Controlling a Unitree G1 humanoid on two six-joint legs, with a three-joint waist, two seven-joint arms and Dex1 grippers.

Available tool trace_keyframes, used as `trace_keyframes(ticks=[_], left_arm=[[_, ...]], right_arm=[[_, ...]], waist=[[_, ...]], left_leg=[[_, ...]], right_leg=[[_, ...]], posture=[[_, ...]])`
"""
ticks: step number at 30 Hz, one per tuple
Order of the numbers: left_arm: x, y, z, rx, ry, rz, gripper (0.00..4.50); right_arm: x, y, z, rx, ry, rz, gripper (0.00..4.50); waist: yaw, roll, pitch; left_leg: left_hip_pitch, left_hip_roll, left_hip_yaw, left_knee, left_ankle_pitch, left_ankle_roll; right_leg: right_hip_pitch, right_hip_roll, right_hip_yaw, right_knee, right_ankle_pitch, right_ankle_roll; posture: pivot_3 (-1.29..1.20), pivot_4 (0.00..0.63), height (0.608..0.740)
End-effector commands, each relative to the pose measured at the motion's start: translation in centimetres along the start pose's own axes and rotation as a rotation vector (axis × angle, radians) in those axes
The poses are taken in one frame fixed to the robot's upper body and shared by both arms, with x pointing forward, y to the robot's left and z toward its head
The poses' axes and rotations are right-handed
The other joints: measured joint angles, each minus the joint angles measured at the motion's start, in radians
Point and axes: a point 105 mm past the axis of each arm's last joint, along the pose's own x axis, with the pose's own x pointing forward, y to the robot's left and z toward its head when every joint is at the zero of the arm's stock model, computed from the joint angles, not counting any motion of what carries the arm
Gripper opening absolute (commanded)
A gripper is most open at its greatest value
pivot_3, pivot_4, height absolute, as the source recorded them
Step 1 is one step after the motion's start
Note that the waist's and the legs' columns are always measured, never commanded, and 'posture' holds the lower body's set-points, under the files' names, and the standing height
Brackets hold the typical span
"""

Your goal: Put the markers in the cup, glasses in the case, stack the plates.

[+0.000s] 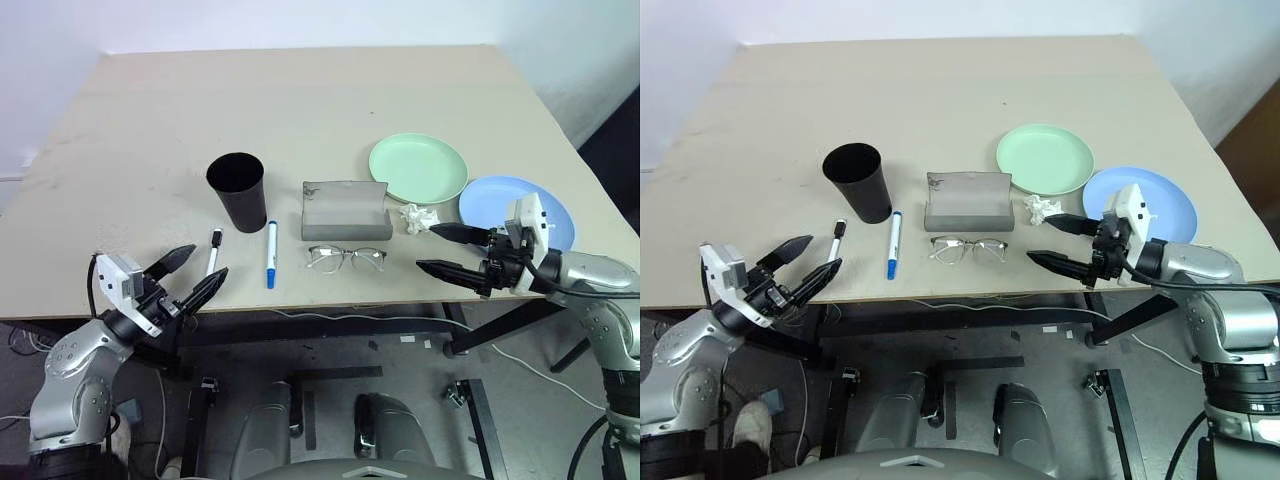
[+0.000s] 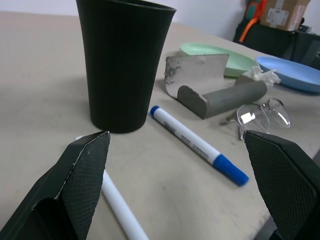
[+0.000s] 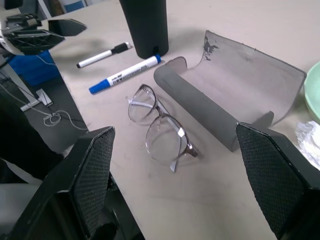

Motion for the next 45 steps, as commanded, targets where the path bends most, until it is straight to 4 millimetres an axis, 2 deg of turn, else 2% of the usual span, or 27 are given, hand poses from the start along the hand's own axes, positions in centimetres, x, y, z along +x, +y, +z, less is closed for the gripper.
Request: trace_keyframes(ticks=[1,7,11,16,19,21,23,26,30,38,41,45], left_arm=[[0.5,0.1,0.5,0.03,-0.023,-0.015,4.47],[1.1,0.4,0.5,0.044,-0.035,-0.009,4.47],[1.3,0.0,0.6,0.048,-0.038,-0.006,4.47],[1.3,-0.2,0.2,0.073,-0.029,0.028,4.47],[1.7,-0.7,0.0,0.074,-0.029,0.029,4.47],[1.9,-0.8,0.0,0.079,-0.027,0.032,4.47],[2.0,-0.8,0.2,0.082,-0.03,0.034,4.47],[2.1,-0.8,0.3,0.084,-0.033,0.036,4.47],[2.4,-1.2,0.4,0.076,-0.041,0.025,4.47],[2.7,-0.4,-0.1,0.089,-0.043,0.04,4.47],[2.9,-0.5,-0.2,0.09,-0.046,0.038,4.5],[3.0,-0.5,-0.4,0.09,-0.048,0.038,4.5]], right_arm=[[-0.3,0.3,0.8,-0.028,-0.037,-0.001,4.06],[-0.4,-0.1,0.1,-0.013,-0.055,-0.022,4.06],[-0.8,-0.8,0.5,0.001,-0.089,-0.053,4.06],[-1.9,-3.0,0.6,-0.018,-0.094,-0.163,4.06],[-2.4,-5.0,0.3,-0.027,-0.054,-0.248,4.06],[-2.5,-6.4,-0.1,-0.03,0.005,-0.302,4.06],[-2.6,-7.5,-1.2,-0.054,0.136,-0.345,4.06],[-3.2,-8.4,-1.7,-0.041,0.211,-0.373,4.06],[-3.8,-8.9,-2.1,-0.012,0.318,-0.389,4.06],[-4.2,-9.7,-3.2,0.062,0.476,-0.422,4.06],[-4.1,-9.4,-3.7,0.065,0.517,-0.395,3.49],[-4.0,-9.5,-4.4,0.062,0.558,-0.406,2.1]], waist=[[0.001,0.0,0.0],[0.0,0.0,0.0],[0.0,0.0,0.0],[0.002,0.0,0.0],[0.0,0.0,0.0],[0.0,0.0,0.0],[-0.001,0.0,0.0],[0.0,0.0,0.0],[0.0,0.0,0.0],[-0.001,0.0,0.0],[0.0,0.0,0.0],[-0.001,0.0,0.0]], left_leg=[[0.0,0.0,0.0,0.0,0.0,0.0],[0.001,0.0,0.001,0.003,0.0,0.0],[0.001,0.001,0.001,0.003,0.0,0.0],[0.001,0.001,0.001,0.003,0.0,0.0],[0.001,0.001,0.002,0.004,0.0,0.0],[0.001,0.001,0.002,0.005,0.0,0.0],[0.001,0.003,0.002,0.008,0.0,0.0],[0.0,0.005,0.002,0.01,0.0,0.001],[0.0,0.006,0.002,0.01,-0.001,0.001],[0.0,0.006,0.003,0.011,-0.001,0.001],[-0.001,0.006,0.004,0.011,-0.001,0.002],[-0.001,0.006,0.004,0.012,-0.001,0.002]], right_leg=[[0.0,0.0,0.0,0.0,0.0,0.0],[0.001,0.0,0.0,0.003,0.0,0.0],[0.001,0.0,0.0,0.003,0.001,0.0],[0.001,0.0,0.0,0.003,0.001,0.0],[0.001,0.0,0.0,0.004,0.001,0.0],[0.001,0.001,0.0,0.005,0.001,0.0],[0.001,0.002,0.0,0.006,0.002,-0.001],[0.001,0.004,0.0,0.005,0.002,-0.002],[0.0,0.004,0.001,0.005,0.002,-0.002],[0.0,0.004,0.002,0.005,0.002,-0.002],[-0.001,0.004,0.003,0.005,0.002,-0.002],[-0.001,0.004,0.003,0.005,0.003,-0.001]], posture=[[0.0,0.15,0.727],[0.0,0.15,0.727],[0.0,0.15,0.727],[0.0,0.15,0.727],[0.0,0.15,0.727],[0.0,0.15,0.727],[0.0,0.15,0.727],[0.0,0.15,0.727],[0.0,0.15,0.727],[0.0,0.15,0.727],[0.0,0.15,0.727],[0.0,0.15,0.727]])
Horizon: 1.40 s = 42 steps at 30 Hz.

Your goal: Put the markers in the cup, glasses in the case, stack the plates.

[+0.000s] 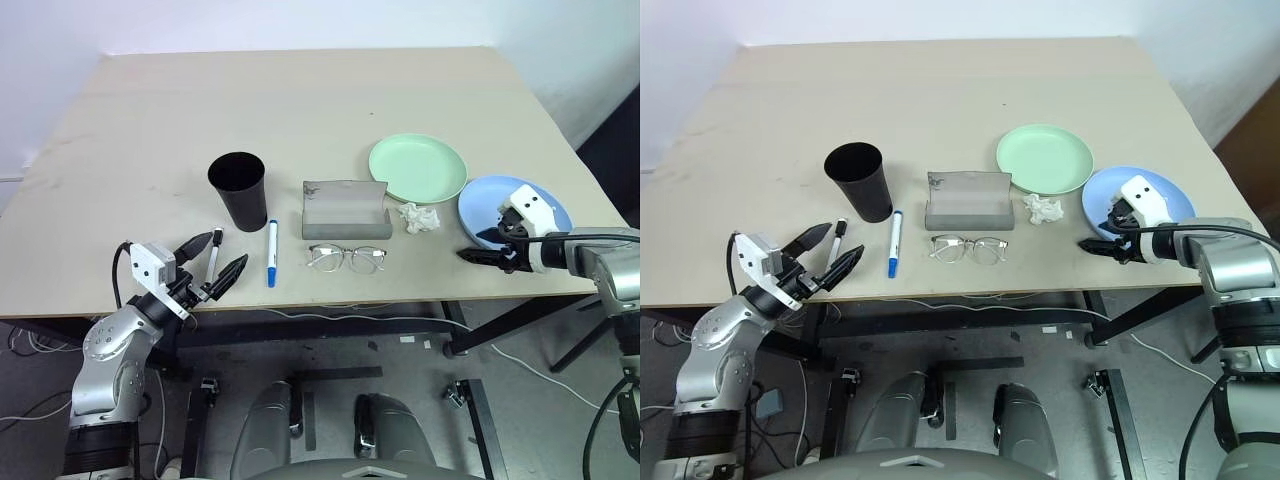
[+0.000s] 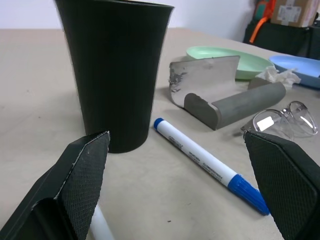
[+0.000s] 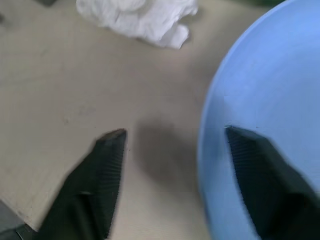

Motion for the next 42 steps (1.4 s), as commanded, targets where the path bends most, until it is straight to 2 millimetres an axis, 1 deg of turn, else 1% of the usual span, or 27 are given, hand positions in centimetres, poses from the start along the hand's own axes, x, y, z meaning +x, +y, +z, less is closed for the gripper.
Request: trace_keyframes(ticks=[1,6,8,10,13,20,24,27,29,32,35,39,42], left_arm=[[0.1,0.2,0.7,0.031,-0.032,0.0,4.5],[0.3,0.2,0.5,0.032,-0.032,-0.004,4.5],[0.2,0.3,0.5,0.031,-0.032,-0.004,4.5],[0.1,0.3,0.4,0.033,-0.029,-0.006,4.5],[0.1,0.2,0.5,0.034,-0.028,-0.007,4.5],[0.5,0.2,0.9,0.037,-0.036,-0.009,4.5],[0.4,0.2,1.0,0.038,-0.036,-0.004,4.5],[0.2,0.2,1.1,0.039,-0.036,0.002,4.5],[0.1,0.1,1.1,0.042,-0.032,0.004,4.5],[0.0,0.2,1.0,0.044,-0.03,0.012,4.5],[-0.1,0.3,1.1,0.047,-0.038,0.033,4.5],[-0.2,0.0,0.9,0.049,-0.042,0.047,4.5],[-0.2,-0.2,0.8,0.046,-0.05,0.063,4.5]], right_arm=[[-0.4,-0.5,0.4,-0.018,0.005,-0.026,1.77],[-0.4,-0.8,0.2,-0.028,0.014,-0.052,0.03],[-0.6,-1.0,0.6,-0.028,-0.003,-0.07,0.01],[-0.9,-1.5,1.3,-0.031,-0.019,-0.103,0.01],[-1.5,-1.7,2.4,-0.052,-0.061,-0.118,0.01],[-3.3,-2.7,4.8,-0.106,-0.113,-0.17,0.01],[-5.0,-3.5,7.9,-0.148,-0.205,-0.235,0.01],[-5.3,-3.6,10.8,-0.197,-0.295,-0.272,0.01],[-5.0,-3.2,12.7,-0.213,-0.377,-0.262,0.01],[-3.2,-3.2,14.6,-0.184,-0.468,-0.237,0.01],[-0.8,-2.8,15.5,-0.201,-0.488,-0.207,0.01],[2.5,-2.3,16.3,-0.155,-0.495,-0.148,0.01],[4.0,-1.7,17.1,-0.146,-0.494,-0.121,0.01]], waist=[[0.0,0.0,0.0],[-0.002,-0.001,-0.001],[-0.006,-0.004,-0.002],[-0.007,-0.003,-0.002],[-0.007,-0.003,-0.002],[-0.006,-0.003,-0.002],[-0.006,-0.002,-0.002],[-0.009,-0.002,-0.002],[-0.012,-0.003,-0.002],[-0.025,-0.003,-0.002],[-0.028,-0.003,-0.002],[-0.028,-0.003,-0.002],[-0.027,-0.002,-0.002]], left_leg=[[0.0,0.0,0.0,0.0,0.0,0.0],[0.0,0.0,0.0,0.0,0.0,0.0],[0.001,0.001,0.0,0.001,0.0,0.0],[0.001,0.002,0.001,0.002,0.0,0.0],[0.001,0.002,0.002,0.001,0.0,0.0],[0.0,0.002,0.004,0.0,0.0,0.0],[0.0,0.002,0.007,-0.001,0.0,0.0],[-0.001,0.003,0.012,-0.002,0.0,0.0],[-0.001,0.003,0.016,-0.002,-0.001,0.001],[-0.001,0.004,0.018,-0.002,-0.002,0.003],[-0.001,0.004,0.021,-0.001,-0.002,0.004],[-0.001,0.004,0.023,0.001,-0.002,0.004],[-0.001,0.004,0.024,0.002,-0.002,0.005]], right_leg=[[0.0,0.0,0.0,0.0,0.0,0.0],[0.0,0.0,0.0,0.0,0.0,0.0],[0.001,0.0,0.0,0.0,0.001,0.0],[0.001,0.0,0.0,0.0,0.002,0.0],[0.0,0.0,0.001,0.0,0.003,0.0],[-0.003,-0.001,0.002,-0.001,0.003,-0.001],[-0.005,-0.001,0.004,-0.001,0.004,0.0],[-0.008,0.0,0.007,0.0,0.004,0.0],[-0.011,0.0,0.011,0.001,0.004,0.001],[-0.011,0.0,0.012,0.001,0.005,0.002],[-0.011,0.0,0.013,0.002,0.007,0.006],[-0.012,0.0,0.014,0.004,0.008,0.007],[-0.013,0.001,0.014,0.006,0.008,0.007]], posture=[[0.0,0.15,0.727],[0.0,0.15,0.727],[0.0,0.15,0.727],[0.0,0.15,0.727],[0.0,0.15,0.727],[0.0,0.15,0.727],[0.0,0.15,0.727],[0.0,0.15,0.727],[0.0,0.15,0.727],[0.0,0.15,0.727],[0.0,0.15,0.727],[0.0,0.15,0.727],[0.0,0.15,0.727]])
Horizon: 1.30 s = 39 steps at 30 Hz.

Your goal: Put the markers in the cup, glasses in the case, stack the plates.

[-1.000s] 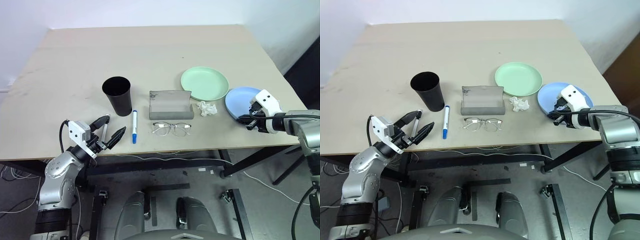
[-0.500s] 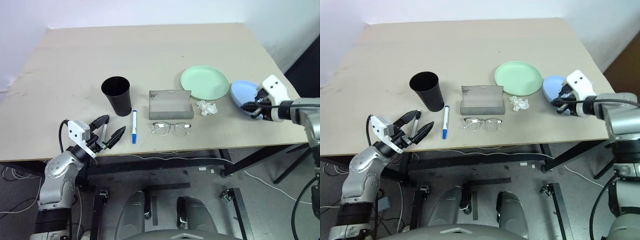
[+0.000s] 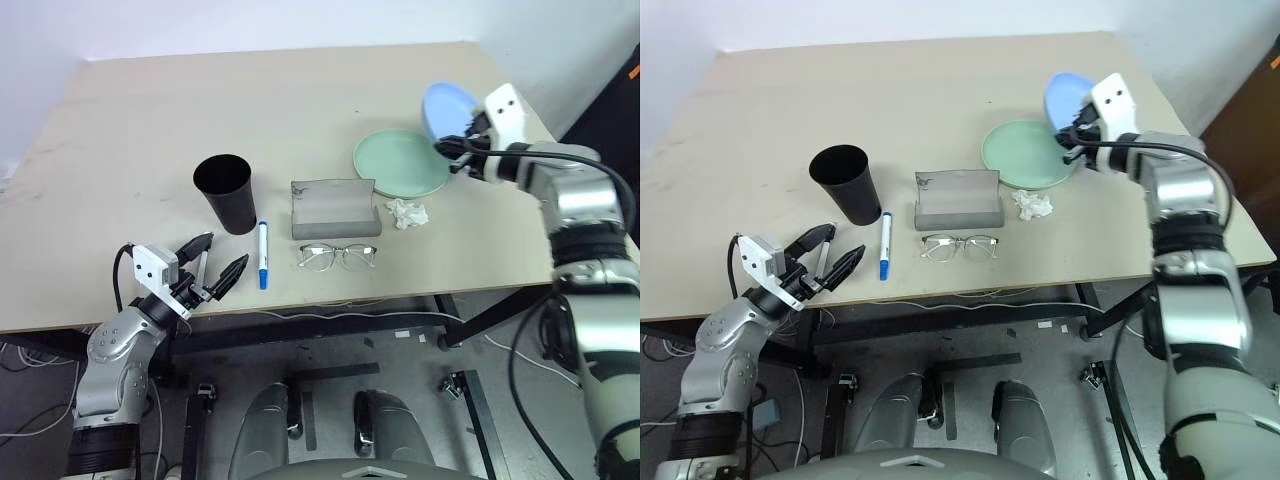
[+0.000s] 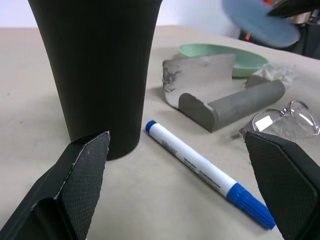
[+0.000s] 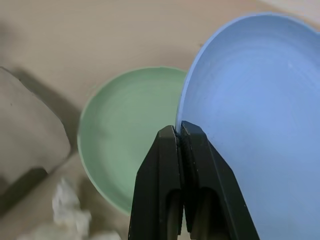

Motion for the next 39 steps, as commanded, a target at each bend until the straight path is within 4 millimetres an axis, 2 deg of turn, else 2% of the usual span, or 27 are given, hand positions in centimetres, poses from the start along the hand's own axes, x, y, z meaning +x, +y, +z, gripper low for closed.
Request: trace_keyframes(ticks=[1,4,8,11,14,21,25,28,32,39], left_arm=[[0.0,-0.4,1.2,0.037,-0.047,0.01,4.5],[-0.4,-0.5,1.5,0.043,-0.048,0.029,4.5],[-1.3,-0.4,1.9,0.061,-0.039,0.064,4.5],[-1.5,-0.4,2.1,0.065,-0.035,0.075,4.5],[-1.7,-0.6,2.1,0.072,-0.029,0.078,4.5],[-2.3,-0.4,1.9,0.075,-0.016,0.086,4.5],[-2.3,-0.3,1.7,0.073,-0.012,0.082,4.5],[-2.0,-0.4,1.5,0.071,-0.01,0.07,4.5],[-1.3,0.0,1.8,0.044,-0.031,0.084,4.5],[-1.1,-0.2,1.5,0.056,-0.018,0.062,4.5]], right_arm=[[0.8,0.0,2.5,-0.043,-0.067,0.002,0.01],[2.1,1.5,2.8,-0.041,-0.063,0.057,0.01],[3.5,3.6,1.0,-0.047,0.022,0.135,0.01],[3.9,4.3,0.0,-0.021,0.058,0.158,0.01],[4.2,4.4,-1.4,-0.023,0.121,0.139,0.01],[4.0,4.1,-1.3,-0.054,0.144,0.136,0.01],[3.9,4.4,-1.8,-0.061,0.178,0.162,0.01],[3.8,4.5,-1.5,-0.079,0.159,0.18,0.01],[3.6,4.4,-0.8,-0.093,0.135,0.19,1.03],[2.7,3.7,1.5,-0.075,0.051,0.209,3.52]], waist=[[0.002,0.0,0.0],[-0.003,0.0,0.0],[-0.004,0.0,0.0],[-0.001,0.0,0.0],[-0.002,0.0,0.0],[0.002,0.0,0.0],[0.001,0.0,0.0],[0.001,0.0,0.0],[-0.001,0.0,0.0],[-0.004,0.0,0.0]], left_leg=[[0.0,0.0,0.0,0.0,0.0,0.0],[0.0,0.0,0.001,0.001,0.0,0.0],[0.0,0.001,0.002,0.003,0.0,0.0],[0.001,0.002,0.002,0.003,0.0,-0.001],[0.001,0.002,0.003,0.003,0.0,-0.001],[0.0,0.001,0.005,0.0,0.0,-0.001],[0.0,0.001,0.006,0.0,0.0,-0.001],[0.0,0.001,0.006,0.0,0.0,-0.001],[-0.001,0.001,0.007,-0.001,0.0,-0.001],[-0.002,0.002,0.009,-0.001,0.0,-0.001]], right_leg=[[0.0,0.0,0.0,0.001,0.0,0.0],[-0.001,-0.001,0.001,0.002,0.0,0.0],[-0.002,-0.002,0.002,0.009,0.0,0.0],[-0.005,-0.002,0.002,0.01,-0.001,-0.002],[-0.005,-0.003,0.003,0.01,-0.001,-0.005],[-0.007,-0.005,0.003,0.01,-0.001,-0.005],[-0.008,-0.005,0.004,0.009,-0.001,-0.005],[-0.009,-0.005,0.004,0.009,-0.001,-0.005],[-0.01,-0.005,0.005,0.009,-0.001,-0.005],[-0.012,-0.005,0.006,0.01,-0.001,-0.005]], posture=[[0.0,0.15,0.727],[0.0,0.15,0.727],[0.0,0.15,0.727],[0.0,0.15,0.727],[0.0,0.15,0.727],[0.0,0.15,0.727],[0.0,0.15,0.727],[0.0,0.15,0.727],[0.0,0.15,0.727],[0.0,0.15,0.727]])
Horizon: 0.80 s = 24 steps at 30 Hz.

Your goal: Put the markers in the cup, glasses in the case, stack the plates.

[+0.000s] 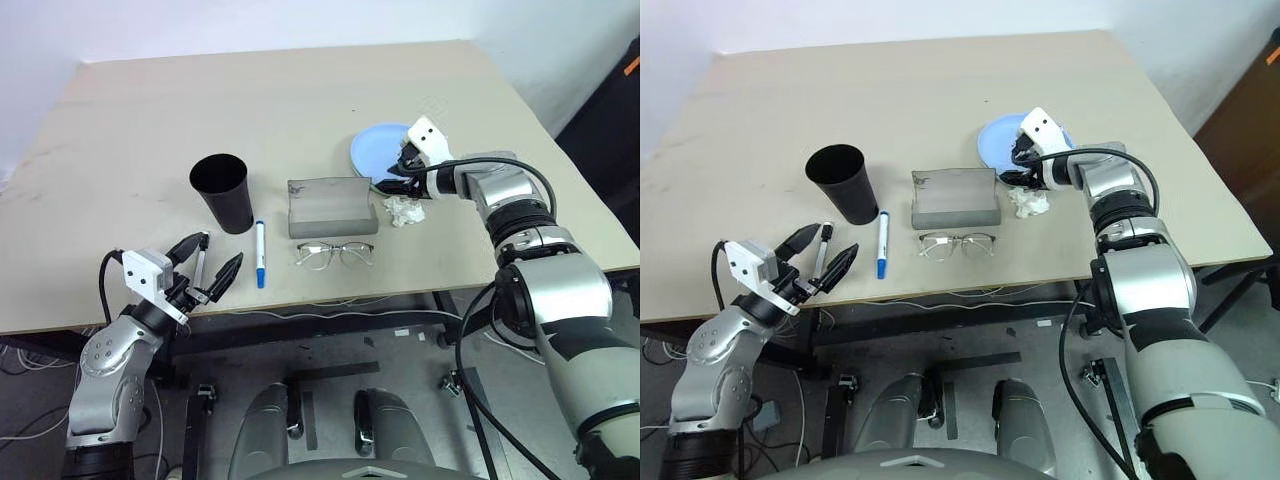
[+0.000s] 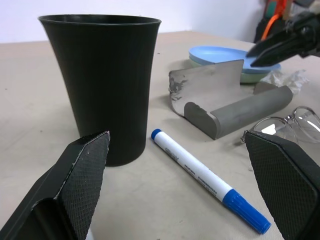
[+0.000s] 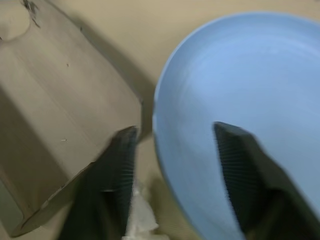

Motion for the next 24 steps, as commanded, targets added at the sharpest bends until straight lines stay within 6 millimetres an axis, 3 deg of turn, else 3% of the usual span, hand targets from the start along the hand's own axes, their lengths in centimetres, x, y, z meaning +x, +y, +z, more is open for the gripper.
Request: trace_keyframes(ticks=[1,3,13,18,24], left_arm=[[-0.1,0.0,0.5,0.018,-0.015,-0.001,4.5],[-0.2,0.0,0.4,0.019,-0.014,-0.001,4.5],[-0.4,0.5,0.6,0.035,-0.013,0.015,4.5],[-0.6,0.7,0.4,0.037,-0.005,0.015,4.5],[-0.7,0.8,0.1,0.047,0.005,0.007,4.5]], right_arm=[[-1.7,-1.1,3.0,-0.003,-0.107,-0.019,3.89],[-2.5,-1.2,3.0,0.035,-0.108,0.003,4.47],[-6.5,0.3,-0.1,0.111,-0.089,0.14,4.47],[-6.3,0.9,-1.3,0.118,-0.065,0.12,4.47],[-4.4,1.4,-4.0,0.143,0.041,0.095,4.47]], waist=[[0.0,0.0,0.0],[0.0,0.0,0.0],[0.002,0.0,0.0],[-0.001,0.0,0.0],[0.002,0.0,0.0]], left_leg=[[0.0,0.0,0.001,0.0,0.0,0.0],[0.0,0.001,0.001,0.0,0.0,0.0],[0.0,0.001,0.002,0.0,-0.001,0.001],[0.0,0.004,0.005,0.001,0.0,0.001],[0.0,0.005,0.007,0.001,-0.001,0.001]], right_leg=[[0.0,0.0,0.0,0.0,0.0,0.0],[0.0,0.0,0.0,0.0,0.001,0.001],[-0.002,-0.002,0.0,0.0,0.0,-0.001],[-0.003,0.0,0.0,0.0,0.001,-0.002],[-0.004,-0.001,0.0,0.0,0.001,-0.003]], posture=[[0.0,0.15,0.727],[0.0,0.15,0.727],[0.0,0.15,0.727],[0.0,0.15,0.727],[0.0,0.15,0.727]])
